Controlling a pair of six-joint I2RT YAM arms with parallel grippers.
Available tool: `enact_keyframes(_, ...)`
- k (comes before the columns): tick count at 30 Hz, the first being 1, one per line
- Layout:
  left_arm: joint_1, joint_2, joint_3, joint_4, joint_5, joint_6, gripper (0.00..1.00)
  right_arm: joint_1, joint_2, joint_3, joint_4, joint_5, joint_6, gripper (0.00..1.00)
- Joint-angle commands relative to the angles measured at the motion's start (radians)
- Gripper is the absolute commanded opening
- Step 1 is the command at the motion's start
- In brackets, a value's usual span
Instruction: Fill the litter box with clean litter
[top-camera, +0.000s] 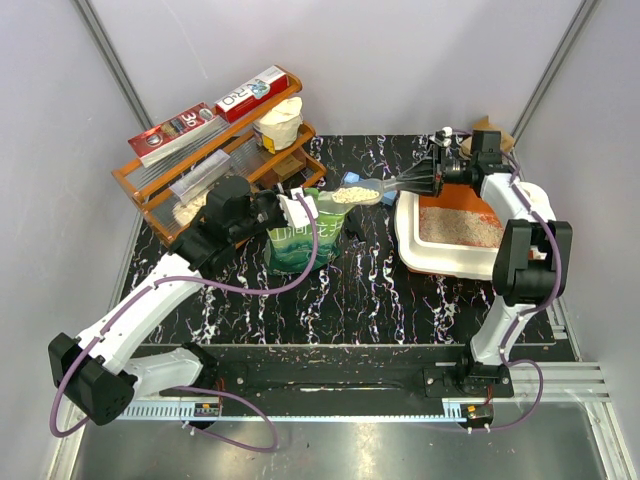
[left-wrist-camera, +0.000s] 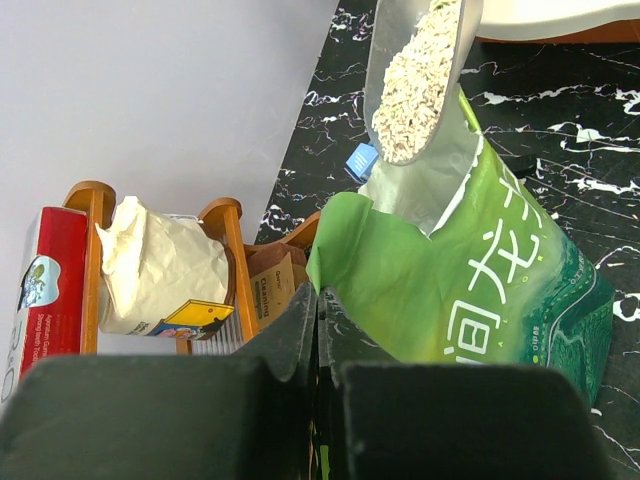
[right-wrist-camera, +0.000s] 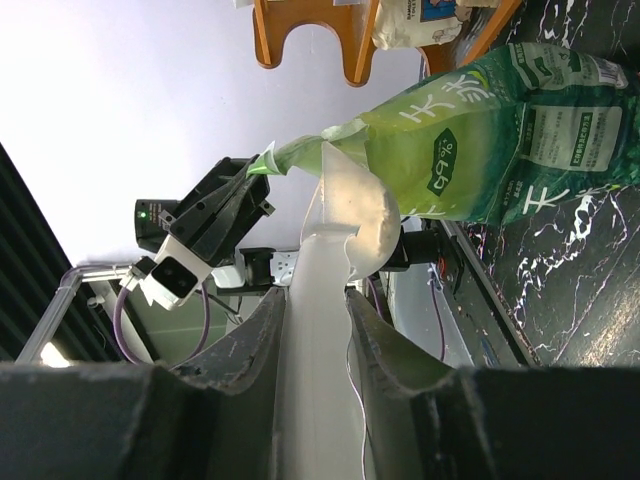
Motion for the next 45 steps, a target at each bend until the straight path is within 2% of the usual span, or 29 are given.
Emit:
enact_keyframes(1, 0.011, -0.048, 0.019, 0.121, -0.019, 0.010, 0.00, -0.022, -0.075, -0.001, 0.053, -0.037, 0.028, 0.00)
enact_keyframes(23, 0.010, -0.049, -0.002, 0.136, -0.004, -0.021, 0.00, -0.156, -0.105, -0.016, 0.139, -0.009, 0.106, 0.00)
enact_keyframes(30, 0.010, -0.049, -0.005, 0.135, -0.002, -0.021, 0.00, -0.255, -0.108, -0.028, 0.153, 0.017, 0.116, 0.00)
enact_keyframes(45, 0.007, -0.037, -0.002, 0.135, 0.009, -0.030, 0.00, -0.380, -0.127, -0.065, 0.181, 0.015, 0.126, 0.00)
